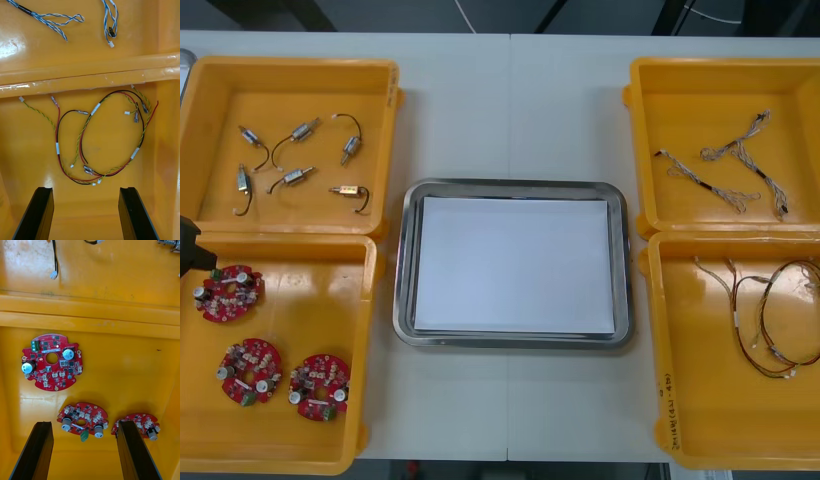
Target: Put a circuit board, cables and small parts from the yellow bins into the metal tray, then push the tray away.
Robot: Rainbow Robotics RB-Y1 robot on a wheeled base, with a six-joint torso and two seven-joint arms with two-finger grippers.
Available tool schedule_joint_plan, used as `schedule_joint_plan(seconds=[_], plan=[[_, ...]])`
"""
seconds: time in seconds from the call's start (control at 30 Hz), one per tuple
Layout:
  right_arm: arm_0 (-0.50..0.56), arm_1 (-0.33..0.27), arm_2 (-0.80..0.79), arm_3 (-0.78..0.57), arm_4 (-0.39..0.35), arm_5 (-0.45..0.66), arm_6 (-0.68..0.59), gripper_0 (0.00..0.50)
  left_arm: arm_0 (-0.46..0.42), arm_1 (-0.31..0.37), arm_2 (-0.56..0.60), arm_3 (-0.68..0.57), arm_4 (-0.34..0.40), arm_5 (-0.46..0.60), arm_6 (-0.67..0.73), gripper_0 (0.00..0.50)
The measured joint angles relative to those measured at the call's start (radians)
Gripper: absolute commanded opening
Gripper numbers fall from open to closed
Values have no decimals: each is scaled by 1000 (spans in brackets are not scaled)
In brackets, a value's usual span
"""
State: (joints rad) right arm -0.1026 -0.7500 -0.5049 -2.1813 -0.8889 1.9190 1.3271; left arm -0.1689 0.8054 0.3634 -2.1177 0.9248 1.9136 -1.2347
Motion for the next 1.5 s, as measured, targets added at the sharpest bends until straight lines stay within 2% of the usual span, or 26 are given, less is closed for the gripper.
schedule_joint_plan(seconds=[0.37,0.6,0.9,1.27,1.5], plan=[[6,0,0,0,28,0,0,500,1,9,0,2,0,0,0,500],[62,0,-30,0,20,0,0,500,1,26,-8,53,0,-2,0,500],[111,0,-96,0,4,0,0,500,1,34,-32,145,-6,-100,-13,500],[168,41,-144,0,32,0,0,500,1,46,-43,243,-35,-166,-179,500],[182,89,-144,15,55,0,-32,500,1,57,-57,318,-42,-234,-256,500]])
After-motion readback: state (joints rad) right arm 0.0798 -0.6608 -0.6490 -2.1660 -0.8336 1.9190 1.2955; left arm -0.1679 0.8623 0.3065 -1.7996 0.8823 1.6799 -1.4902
